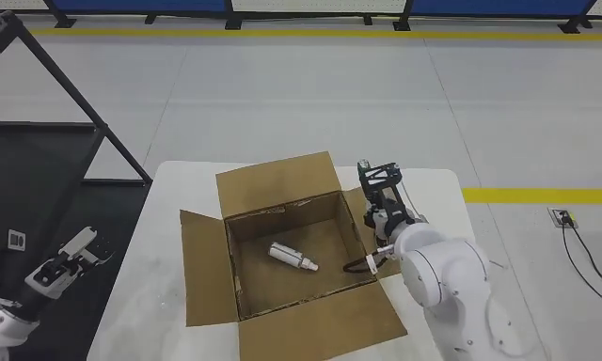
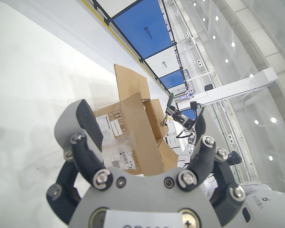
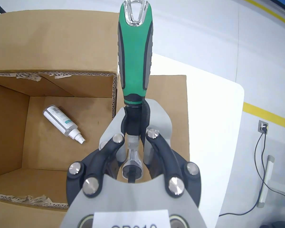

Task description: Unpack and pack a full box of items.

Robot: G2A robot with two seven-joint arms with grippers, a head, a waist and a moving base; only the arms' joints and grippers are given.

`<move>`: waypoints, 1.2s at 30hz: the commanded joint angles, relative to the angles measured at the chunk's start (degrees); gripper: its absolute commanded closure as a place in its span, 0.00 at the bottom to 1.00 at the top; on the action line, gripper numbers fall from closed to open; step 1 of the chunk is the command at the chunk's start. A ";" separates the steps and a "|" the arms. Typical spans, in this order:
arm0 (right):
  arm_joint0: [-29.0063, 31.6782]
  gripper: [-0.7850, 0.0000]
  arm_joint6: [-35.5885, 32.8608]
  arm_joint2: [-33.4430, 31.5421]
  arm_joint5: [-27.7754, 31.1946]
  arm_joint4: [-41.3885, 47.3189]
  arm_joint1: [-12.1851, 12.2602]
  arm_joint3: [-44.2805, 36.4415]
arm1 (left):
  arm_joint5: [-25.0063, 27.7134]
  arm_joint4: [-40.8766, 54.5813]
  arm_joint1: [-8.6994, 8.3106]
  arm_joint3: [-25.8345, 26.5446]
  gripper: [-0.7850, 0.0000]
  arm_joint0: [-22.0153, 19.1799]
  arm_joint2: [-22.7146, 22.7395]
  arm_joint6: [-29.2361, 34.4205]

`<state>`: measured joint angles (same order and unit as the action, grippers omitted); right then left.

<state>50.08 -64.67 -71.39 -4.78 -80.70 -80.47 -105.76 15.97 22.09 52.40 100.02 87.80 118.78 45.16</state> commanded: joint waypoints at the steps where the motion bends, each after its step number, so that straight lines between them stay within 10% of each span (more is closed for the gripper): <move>1: -0.79 1.00 -0.42 -0.38 0.53 0.31 0.01 1.61 | 0.00 0.00 0.00 0.00 0.00 0.00 0.00 0.00; 25: 2.44 1.00 1.71 2.56 6.92 3.42 0.22 -5.55 | 0.00 0.00 0.00 0.00 0.00 0.00 0.00 0.00; 36: -6.22 1.00 1.04 15.21 8.64 3.94 -2.12 10.49 | 0.00 0.00 0.00 0.00 0.00 0.00 0.00 0.00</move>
<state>44.82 -63.33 -57.05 2.97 -77.82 -82.35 -97.24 15.97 22.09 52.40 100.02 87.80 118.78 45.16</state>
